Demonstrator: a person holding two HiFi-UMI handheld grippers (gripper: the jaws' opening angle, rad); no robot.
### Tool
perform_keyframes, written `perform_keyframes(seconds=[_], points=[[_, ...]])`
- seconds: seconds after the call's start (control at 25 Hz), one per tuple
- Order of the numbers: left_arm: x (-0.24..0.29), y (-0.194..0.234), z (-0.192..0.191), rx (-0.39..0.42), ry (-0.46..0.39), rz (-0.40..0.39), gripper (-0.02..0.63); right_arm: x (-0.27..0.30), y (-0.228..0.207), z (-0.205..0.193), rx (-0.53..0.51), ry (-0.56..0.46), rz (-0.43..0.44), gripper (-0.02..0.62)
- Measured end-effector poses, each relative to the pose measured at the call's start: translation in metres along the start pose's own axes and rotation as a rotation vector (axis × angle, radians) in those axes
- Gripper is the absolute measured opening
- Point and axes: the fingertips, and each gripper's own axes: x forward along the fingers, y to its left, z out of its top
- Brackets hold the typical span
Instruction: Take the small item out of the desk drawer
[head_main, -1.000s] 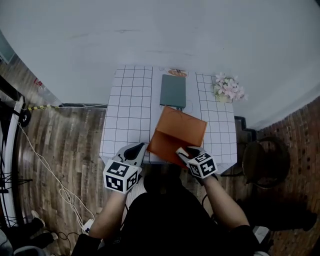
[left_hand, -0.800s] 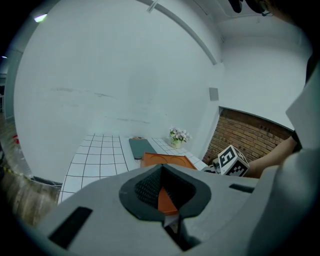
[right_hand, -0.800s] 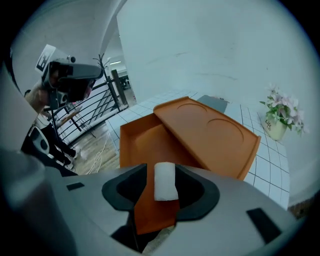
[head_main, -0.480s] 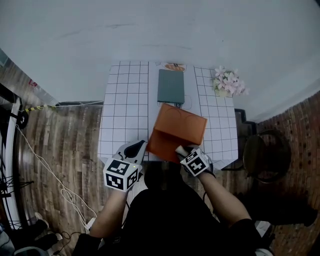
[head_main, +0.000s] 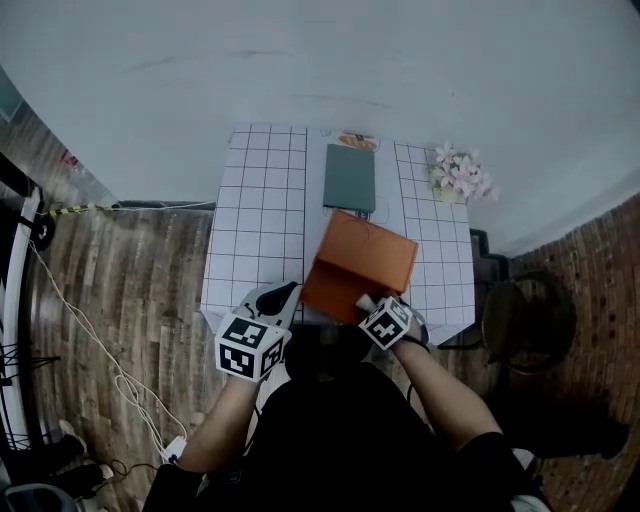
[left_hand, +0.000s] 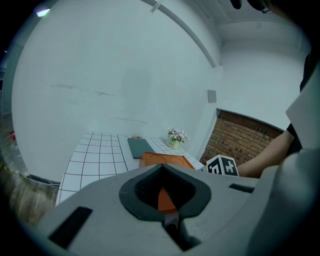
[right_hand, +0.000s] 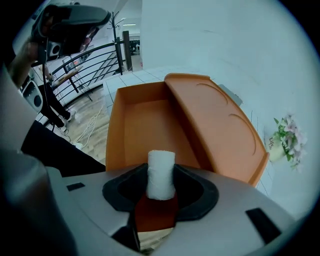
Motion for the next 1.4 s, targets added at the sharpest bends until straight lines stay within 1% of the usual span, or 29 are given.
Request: perform_keyframes(seconds=[0.24, 0.36, 0.52, 0.76, 0.92, 1.04, 1.2, 1.32, 1.4], points=[[-0.019, -0.001, 0.015, 0.008, -0.045, 0.042, 0.005, -0.013, 0.005, 0.004, -0.012, -0.043, 0.034, 0.164], [-0.020, -0.004, 0.018, 0.013, -0.056, 0.073, 0.005, -0.027, 0.005, 0.009, -0.024, -0.111, 0.058, 0.164], [-0.013, -0.014, 0.027, 0.018, -0.066, 0.104, 0.005, -0.058, 0.003, 0.018, -0.025, -0.223, 0.117, 0.163], [0.004, -0.041, 0.051, 0.036, -0.088, 0.129, 0.005, -0.102, -0.025, 0.014, 0.047, -0.386, 0.146, 0.163], [0.016, -0.055, 0.071, 0.081, -0.090, 0.150, 0.005, -0.126, -0.051, 0.015, 0.098, -0.484, 0.162, 0.163], [0.024, -0.061, 0.084, 0.110, -0.090, 0.163, 0.005, -0.144, -0.068, 0.020, 0.117, -0.558, 0.161, 0.163], [0.033, -0.076, 0.102, 0.142, -0.101, 0.158, 0.005, -0.173, -0.087, 0.024, 0.165, -0.669, 0.178, 0.163], [0.037, -0.085, 0.118, 0.152, -0.132, 0.152, 0.005, -0.196, -0.099, 0.026, 0.207, -0.753, 0.189, 0.163], [0.037, -0.091, 0.127, 0.158, -0.152, 0.150, 0.005, -0.218, -0.106, 0.031, 0.243, -0.840, 0.209, 0.163]])
